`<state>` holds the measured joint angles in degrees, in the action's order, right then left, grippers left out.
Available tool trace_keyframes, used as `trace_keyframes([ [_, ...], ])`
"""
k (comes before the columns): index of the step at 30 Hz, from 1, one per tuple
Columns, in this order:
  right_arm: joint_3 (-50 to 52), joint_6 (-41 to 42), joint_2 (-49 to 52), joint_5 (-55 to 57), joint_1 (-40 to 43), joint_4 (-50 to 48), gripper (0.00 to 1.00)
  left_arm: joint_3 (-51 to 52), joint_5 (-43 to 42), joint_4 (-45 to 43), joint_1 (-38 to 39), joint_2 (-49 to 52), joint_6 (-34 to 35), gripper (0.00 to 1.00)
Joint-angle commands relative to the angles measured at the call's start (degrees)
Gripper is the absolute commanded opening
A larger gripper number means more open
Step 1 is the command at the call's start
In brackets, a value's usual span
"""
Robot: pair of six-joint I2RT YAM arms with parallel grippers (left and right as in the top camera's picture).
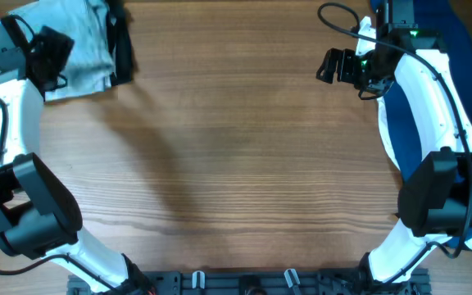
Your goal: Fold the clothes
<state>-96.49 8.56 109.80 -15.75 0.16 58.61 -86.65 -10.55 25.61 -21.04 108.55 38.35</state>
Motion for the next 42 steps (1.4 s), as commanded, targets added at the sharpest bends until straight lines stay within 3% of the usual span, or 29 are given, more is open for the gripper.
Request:
trace_keyframes([
  [1,-0.5,0.8,-2.0,1.0,-0.2,-0.4,1.0,-0.7,-3.0,6.3,-1.0,-2.5,-9.9,1.0],
  [4,-0.5,0.9,-2.0,0.9,-0.2,-1.0,1.0,-0.7,-4.8,7.9,-0.9,-6.9,-18.8,1.0],
  [9,-1.2,0.3,-2.5,0.6,-0.2,-2.8,1.0,-0.7,-4.8,0.1,0.6,-8.0,-30.7,1.0],
  [14,-10.8,-5.8,-11.4,4.1,-0.2,-0.6,1.0,-0.7,-4.8,0.9,2.0,-8.0,-30.6,1.0],
  [21,-11.3,-9.0,-31.5,0.5,-0.2,6.2,1.0,-0.7,-4.8,3.9,2.0,-8.0,-30.6,1.0],
  [31,-9.6,-9.9,-32.4,2.1,-0.3,6.8,1.0,-0.7,-4.8,3.9,2.0,-8.0,-30.6,1.0],
  [34,-1.5,-17.3,-37.4,2.0,-0.3,-1.2,1.0,-0.7,-4.8,3.8,2.0,-8.0,-30.6,1.0],
  [42,54.2,-18.9,-74.6,2.2,-0.3,-43.2,1.0,-0.7,-4.8,3.9,2.0,-8.0,-30.6,1.0],
])
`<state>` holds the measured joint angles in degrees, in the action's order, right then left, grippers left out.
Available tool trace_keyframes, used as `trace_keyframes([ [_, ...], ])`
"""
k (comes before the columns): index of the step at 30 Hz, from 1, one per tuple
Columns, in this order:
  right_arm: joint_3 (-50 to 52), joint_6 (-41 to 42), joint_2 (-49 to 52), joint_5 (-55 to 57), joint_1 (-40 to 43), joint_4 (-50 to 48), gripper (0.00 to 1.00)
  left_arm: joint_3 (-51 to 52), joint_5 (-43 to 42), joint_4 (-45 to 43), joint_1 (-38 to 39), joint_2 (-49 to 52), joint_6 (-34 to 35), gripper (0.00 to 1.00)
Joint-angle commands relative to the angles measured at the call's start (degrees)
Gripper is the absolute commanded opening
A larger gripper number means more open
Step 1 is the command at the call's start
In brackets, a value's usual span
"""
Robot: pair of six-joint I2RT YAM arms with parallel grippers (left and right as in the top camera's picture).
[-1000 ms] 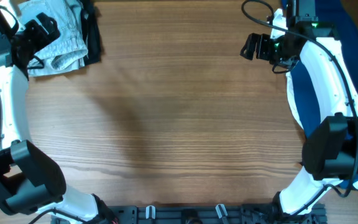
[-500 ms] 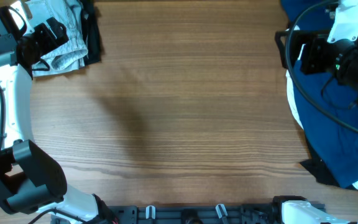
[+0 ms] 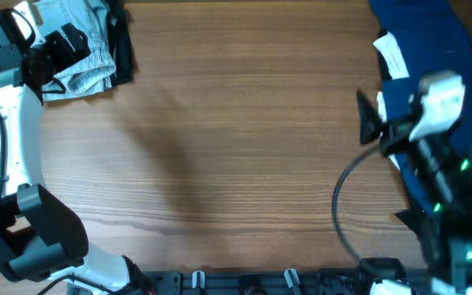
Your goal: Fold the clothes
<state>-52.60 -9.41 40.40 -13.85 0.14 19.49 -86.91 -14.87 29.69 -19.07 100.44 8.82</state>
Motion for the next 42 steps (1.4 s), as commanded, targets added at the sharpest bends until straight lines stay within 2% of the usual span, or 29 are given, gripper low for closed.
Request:
trace_keyframes([
  [1,17.7,-0.3,-9.4,0.3,-0.3,-9.4,1.0,-0.4,-0.5,-0.2,0.1,0.1,-1.1,1.0],
  [3,27.7,2.2,-16.0,0.3,-0.4,-15.4,1.0,-0.4,-0.5,-0.2,0.1,0.1,-1.1,1.0],
  [6,39.1,2.5,-27.1,1.0,-1.7,-19.0,1.0,-0.4,-0.5,-0.2,0.1,0.1,-1.1,1.0],
  [9,46.2,5.7,-36.4,2.4,-2.1,-19.0,1.0,-0.4,-0.5,-0.2,0.1,0.1,-1.1,1.0],
  [13,51.6,6.5,-40.3,2.5,-2.1,-21.1,1.0,-0.4,-0.5,-0.2,0.1,0.1,-1.1,1.0],
  [38,52.3,6.4,-40.1,2.7,-2.2,-20.5,0.99,-0.4,-0.5,-0.2,0.0,0.1,-1.1,1.0],
  [42,52.3,6.4,-40.1,2.7,-2.2,-20.4,1.0,-0.4,-0.4,1.5,1.3,-3.2,-1.1,1.0],
])
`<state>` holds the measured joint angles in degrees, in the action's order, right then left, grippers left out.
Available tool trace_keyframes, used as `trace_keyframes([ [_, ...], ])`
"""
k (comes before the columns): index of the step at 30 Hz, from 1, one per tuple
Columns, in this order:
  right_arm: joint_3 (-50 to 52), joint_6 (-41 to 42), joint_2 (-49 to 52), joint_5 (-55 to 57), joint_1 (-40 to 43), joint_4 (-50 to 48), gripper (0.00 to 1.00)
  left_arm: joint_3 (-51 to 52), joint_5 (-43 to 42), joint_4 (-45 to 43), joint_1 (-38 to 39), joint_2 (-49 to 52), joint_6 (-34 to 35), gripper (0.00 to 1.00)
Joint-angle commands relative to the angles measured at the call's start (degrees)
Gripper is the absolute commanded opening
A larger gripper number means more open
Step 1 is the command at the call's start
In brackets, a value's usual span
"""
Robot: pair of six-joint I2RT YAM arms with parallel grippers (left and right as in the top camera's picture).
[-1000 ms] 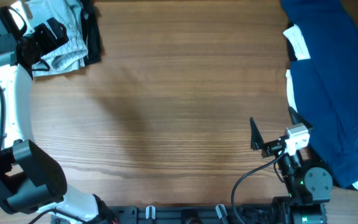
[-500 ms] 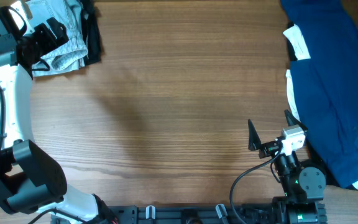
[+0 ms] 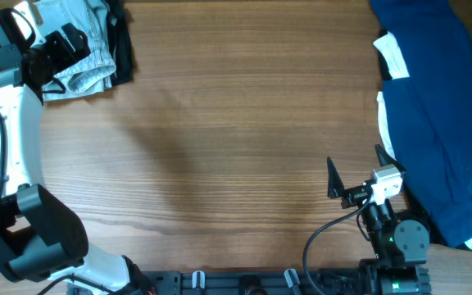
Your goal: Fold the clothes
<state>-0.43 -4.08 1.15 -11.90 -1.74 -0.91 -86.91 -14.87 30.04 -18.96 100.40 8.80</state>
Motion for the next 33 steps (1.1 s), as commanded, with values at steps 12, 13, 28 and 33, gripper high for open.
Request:
trace_keyframes([
  [12,0.1,1.1,-0.9,0.8,-0.3,-0.1,1.0,30.6,8.0,-11.7,12.0,-39.9,6.7,1.0],
  [13,0.1,1.1,-0.9,0.8,-0.3,0.0,1.0,35.4,7.8,-14.2,12.0,-43.1,6.7,1.0],
  [28,0.1,1.0,-0.9,0.8,-0.3,-0.1,1.0,80.4,11.2,-24.7,11.9,-92.2,6.6,1.0],
  [33,0.1,1.1,-0.9,0.8,-0.3,0.0,1.0,82.8,14.5,-25.0,10.9,-97.4,6.6,1.0],
])
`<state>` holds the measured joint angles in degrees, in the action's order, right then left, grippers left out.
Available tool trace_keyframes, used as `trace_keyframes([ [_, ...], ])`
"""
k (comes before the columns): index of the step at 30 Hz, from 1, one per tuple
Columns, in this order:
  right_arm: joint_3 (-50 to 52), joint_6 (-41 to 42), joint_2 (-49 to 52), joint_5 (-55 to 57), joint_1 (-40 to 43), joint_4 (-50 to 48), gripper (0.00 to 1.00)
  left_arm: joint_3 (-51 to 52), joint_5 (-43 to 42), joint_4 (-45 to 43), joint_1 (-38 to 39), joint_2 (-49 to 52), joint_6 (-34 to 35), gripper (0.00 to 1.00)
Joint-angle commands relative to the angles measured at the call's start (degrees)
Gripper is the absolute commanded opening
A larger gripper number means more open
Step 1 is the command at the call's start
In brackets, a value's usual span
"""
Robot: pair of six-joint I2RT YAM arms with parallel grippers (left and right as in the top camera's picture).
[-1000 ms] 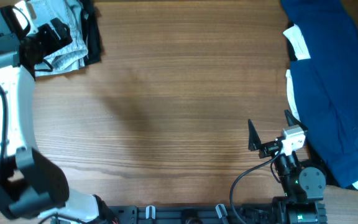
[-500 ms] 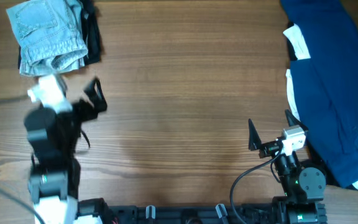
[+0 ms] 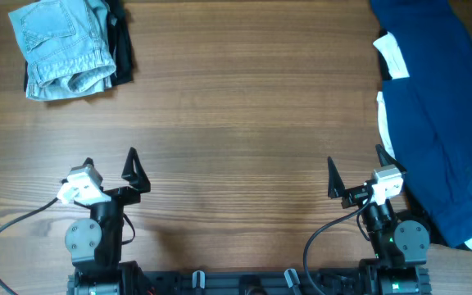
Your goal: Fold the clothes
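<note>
A folded pair of light denim shorts (image 3: 62, 47) lies on a dark garment (image 3: 121, 45) at the table's far left corner. A heap of dark blue cloth (image 3: 437, 106) with a white label covers the right edge. My left gripper (image 3: 110, 164) stands open near the front left, nothing between its fingers. My right gripper (image 3: 355, 170) stands open near the front right, just left of the blue cloth, holding nothing.
The wooden table (image 3: 244, 123) stretches between the two piles. A black rail with clips (image 3: 244, 283) runs along the front edge between the arm bases.
My left arm has left the denim pile at the far left and now sits folded at the front left, gripper open. The right arm has not moved.
First my left gripper was on the denim pile and my right gripper hung near the blue cloth at the far right. Then the right arm was nearer the front, then folded at its base. Now the left arm is folded at its base too.
</note>
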<state>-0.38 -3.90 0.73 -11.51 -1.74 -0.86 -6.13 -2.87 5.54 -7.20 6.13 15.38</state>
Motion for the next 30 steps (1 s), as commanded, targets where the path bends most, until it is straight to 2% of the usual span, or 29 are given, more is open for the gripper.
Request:
trace_keyframes([
  [1,0.1,0.9,-0.5,0.4,-0.3,-0.1,1.0,2.8,2.5,-0.7,-1.0,-4.9,0.1,1.0],
  [6,0.1,0.9,-0.5,0.4,-0.3,-0.1,1.0,5.8,1.7,-1.1,-1.0,-6.0,0.1,1.0],
  [30,0.1,0.9,-0.3,0.4,-0.3,-0.1,1.0,5.8,1.2,-1.3,-1.0,-5.8,0.1,1.0],
])
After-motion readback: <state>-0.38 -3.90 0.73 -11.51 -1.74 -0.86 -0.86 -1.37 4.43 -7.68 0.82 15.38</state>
